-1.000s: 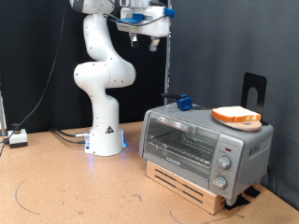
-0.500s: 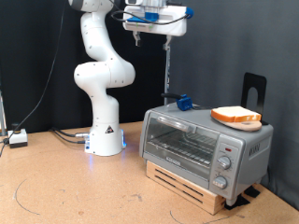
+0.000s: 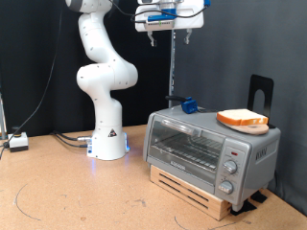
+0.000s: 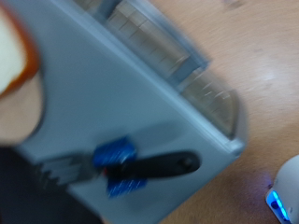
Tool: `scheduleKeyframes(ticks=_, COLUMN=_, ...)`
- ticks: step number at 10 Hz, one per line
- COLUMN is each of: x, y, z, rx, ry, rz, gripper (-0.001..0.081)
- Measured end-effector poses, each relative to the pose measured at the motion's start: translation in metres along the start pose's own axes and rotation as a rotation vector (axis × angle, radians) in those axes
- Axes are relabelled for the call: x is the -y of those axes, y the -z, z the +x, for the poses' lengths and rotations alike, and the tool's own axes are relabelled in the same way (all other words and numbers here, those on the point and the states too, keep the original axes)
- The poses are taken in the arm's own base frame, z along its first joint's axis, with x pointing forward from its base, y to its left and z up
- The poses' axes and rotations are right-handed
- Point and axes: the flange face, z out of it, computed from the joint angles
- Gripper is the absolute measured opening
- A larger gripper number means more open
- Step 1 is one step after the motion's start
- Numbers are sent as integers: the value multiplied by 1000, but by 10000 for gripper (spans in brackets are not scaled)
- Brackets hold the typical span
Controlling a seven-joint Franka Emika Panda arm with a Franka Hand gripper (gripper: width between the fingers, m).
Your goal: Make a piece of toast with the oven
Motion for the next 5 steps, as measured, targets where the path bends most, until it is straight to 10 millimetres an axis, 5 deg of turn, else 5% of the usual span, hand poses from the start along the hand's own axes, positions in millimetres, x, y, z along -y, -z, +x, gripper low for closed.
scheduleKeyframes(ticks=4, x=12, y=-12, z=18, rx=35, ry=442, rz=147, gripper=809)
scheduleKeyframes(ticks=5, x=11, y=-12, z=18, rx=44, ry=398, rz=133, gripper=809)
